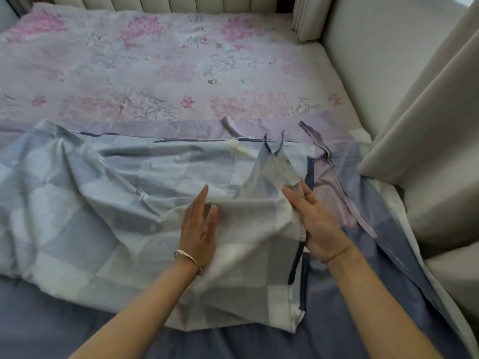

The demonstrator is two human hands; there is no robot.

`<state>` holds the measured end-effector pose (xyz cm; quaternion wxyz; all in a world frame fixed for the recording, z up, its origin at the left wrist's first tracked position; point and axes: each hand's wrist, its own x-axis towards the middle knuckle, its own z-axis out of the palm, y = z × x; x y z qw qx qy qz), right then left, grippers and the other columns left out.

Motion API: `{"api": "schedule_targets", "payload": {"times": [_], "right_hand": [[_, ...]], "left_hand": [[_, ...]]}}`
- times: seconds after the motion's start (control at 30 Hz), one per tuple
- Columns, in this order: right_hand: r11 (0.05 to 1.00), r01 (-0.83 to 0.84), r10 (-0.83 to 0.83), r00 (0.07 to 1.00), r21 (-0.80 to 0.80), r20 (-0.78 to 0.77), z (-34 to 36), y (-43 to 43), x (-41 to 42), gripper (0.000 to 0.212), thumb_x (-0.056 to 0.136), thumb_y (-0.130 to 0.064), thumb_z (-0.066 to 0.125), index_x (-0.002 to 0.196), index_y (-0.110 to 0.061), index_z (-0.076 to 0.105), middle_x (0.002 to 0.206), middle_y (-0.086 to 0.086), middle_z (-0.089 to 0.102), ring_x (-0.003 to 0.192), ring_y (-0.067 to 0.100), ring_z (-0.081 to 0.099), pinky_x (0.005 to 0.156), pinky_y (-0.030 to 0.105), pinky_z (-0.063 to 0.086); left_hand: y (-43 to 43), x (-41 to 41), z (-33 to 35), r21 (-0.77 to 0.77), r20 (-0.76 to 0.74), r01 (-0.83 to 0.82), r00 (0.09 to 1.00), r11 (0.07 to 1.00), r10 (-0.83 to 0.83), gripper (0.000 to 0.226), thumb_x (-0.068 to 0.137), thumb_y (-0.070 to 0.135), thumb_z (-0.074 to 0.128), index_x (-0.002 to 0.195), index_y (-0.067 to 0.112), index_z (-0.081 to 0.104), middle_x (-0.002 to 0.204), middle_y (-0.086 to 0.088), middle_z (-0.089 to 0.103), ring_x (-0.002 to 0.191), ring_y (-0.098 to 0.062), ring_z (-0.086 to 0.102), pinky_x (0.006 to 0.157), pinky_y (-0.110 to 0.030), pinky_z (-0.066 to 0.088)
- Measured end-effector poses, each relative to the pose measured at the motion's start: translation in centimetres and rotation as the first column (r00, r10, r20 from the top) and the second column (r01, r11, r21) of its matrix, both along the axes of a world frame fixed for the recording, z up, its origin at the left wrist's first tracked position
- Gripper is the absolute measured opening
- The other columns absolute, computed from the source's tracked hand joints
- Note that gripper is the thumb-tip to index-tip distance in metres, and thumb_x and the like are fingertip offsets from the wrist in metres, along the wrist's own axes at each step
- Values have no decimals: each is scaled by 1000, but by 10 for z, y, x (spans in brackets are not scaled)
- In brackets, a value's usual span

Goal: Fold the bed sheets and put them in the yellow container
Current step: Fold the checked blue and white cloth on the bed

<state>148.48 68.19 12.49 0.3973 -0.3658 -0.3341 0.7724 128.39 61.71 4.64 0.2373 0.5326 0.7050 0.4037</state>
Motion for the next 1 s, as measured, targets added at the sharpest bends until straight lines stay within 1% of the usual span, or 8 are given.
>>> {"api": "schedule_targets", "payload": {"times": [0.1,0.2,0.27,0.5,0.67,0.8,0.9,1.0], "right_hand": [[994,100,-93,984,-40,154,-17,6,21,30,90,-17,54,119,-10,58,108,8,68,90,16,68,81,31,56],[994,91,-32,772,-61,634,-70,-4,43,26,95,-9,50,119,0,57,111,16,64,80,14,62,66,16,52],[992,59,43,673,-111,739,-102,-9,55,27,94,-2,50,120,5,54,108,17,62,78,15,57,55,7,47],[958,151,37,780,-244,625,-126,38,51,23,91,-16,60,113,-8,56,84,7,62,69,18,58,62,26,52],[928,204,114,638,-311,761,-136,70,38,26,87,-24,66,77,-5,51,57,9,49,47,22,48,49,29,47],[881,98,330,575,-463,749,-143,77,33,27,85,-27,66,73,-5,58,47,9,56,38,21,54,45,26,50],[878,146,260,652,-455,712,-140,77,32,30,88,-29,64,78,-1,59,64,14,60,51,24,58,52,33,53],[794,191,232,782,-577,579,-131,83,31,59,85,-60,53,81,-2,61,81,18,64,74,31,62,63,38,55]], "left_hand": [[8,-7,-4,-114,-63,78,994,990,-86,99,70,85,-5,146,26,19,146,19,17,134,6,14,109,-8,-2],[0,-5,-31,-426,-74,205,963,881,-260,115,60,92,-6,148,23,22,155,7,21,142,-8,18,114,-22,7],[-7,-3,-49,-612,-109,224,926,758,-362,95,76,82,5,150,23,15,157,2,14,144,-14,14,116,-27,8],[42,-2,-65,-574,-325,107,880,812,-346,70,92,59,16,150,22,8,158,2,6,145,-14,8,118,-31,7],[98,6,-73,-575,-375,165,817,801,-438,60,98,49,25,148,18,17,154,-1,22,142,-19,19,116,-33,14],[133,6,-82,-645,-476,145,693,750,-542,68,89,64,21,139,19,33,143,-1,38,132,-19,33,107,-28,22],[156,-6,-76,-701,-433,144,692,698,-578,44,91,59,37,114,22,47,121,0,55,113,-20,48,94,-28,31],[167,-31,-74,-773,-210,289,723,564,-658,41,85,67,39,85,27,46,95,2,60,94,-18,55,80,-25,35]]}}
